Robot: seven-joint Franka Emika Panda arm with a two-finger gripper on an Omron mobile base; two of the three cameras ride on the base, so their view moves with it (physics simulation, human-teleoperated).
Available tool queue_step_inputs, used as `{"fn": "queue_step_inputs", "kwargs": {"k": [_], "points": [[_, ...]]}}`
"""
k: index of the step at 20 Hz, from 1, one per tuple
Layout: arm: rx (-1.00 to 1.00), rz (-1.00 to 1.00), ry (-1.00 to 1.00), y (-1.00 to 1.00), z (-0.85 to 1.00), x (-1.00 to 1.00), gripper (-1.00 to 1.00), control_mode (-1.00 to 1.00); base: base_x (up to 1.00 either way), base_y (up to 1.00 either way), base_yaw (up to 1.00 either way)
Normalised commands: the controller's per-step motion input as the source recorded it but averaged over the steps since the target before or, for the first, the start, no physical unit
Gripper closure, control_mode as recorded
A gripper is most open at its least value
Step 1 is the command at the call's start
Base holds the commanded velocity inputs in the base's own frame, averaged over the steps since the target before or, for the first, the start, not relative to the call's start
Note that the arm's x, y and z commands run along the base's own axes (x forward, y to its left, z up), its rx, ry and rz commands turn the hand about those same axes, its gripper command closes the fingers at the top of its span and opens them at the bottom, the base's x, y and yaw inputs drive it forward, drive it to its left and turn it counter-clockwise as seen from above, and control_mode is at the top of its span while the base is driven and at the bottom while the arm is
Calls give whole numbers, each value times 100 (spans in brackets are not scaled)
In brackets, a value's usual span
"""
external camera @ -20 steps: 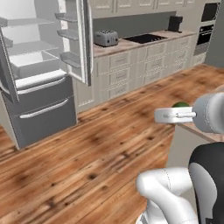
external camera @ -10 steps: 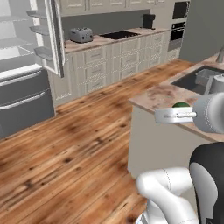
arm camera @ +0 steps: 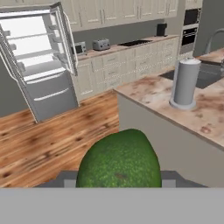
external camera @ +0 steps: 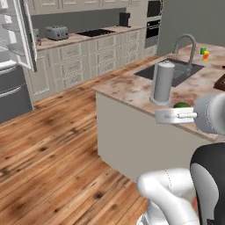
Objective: Gather the onion and avocado from the fridge and place them on a tray on the dining counter. Then gather the fishs from the fridge and place them on the other tray.
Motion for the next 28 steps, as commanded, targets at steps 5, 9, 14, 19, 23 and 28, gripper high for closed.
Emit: {"fn": "queue_step_inputs", "kwargs": {"k": [5,9,14,19,23,28], "points": [[0,0,0,0,0,0,100,100,-68,-76,-18],[0,0,0,0,0,0,100,100,-12,-92,-14],[0,0,0,0,0,0,100,100,13,-100,-8],[0,0,0,0,0,0,100,100,38,-100,-2],[0,0,0,0,0,0,100,100,45,-100,0],[0,0,0,0,0,0,100,100,46,-100,0]]}}
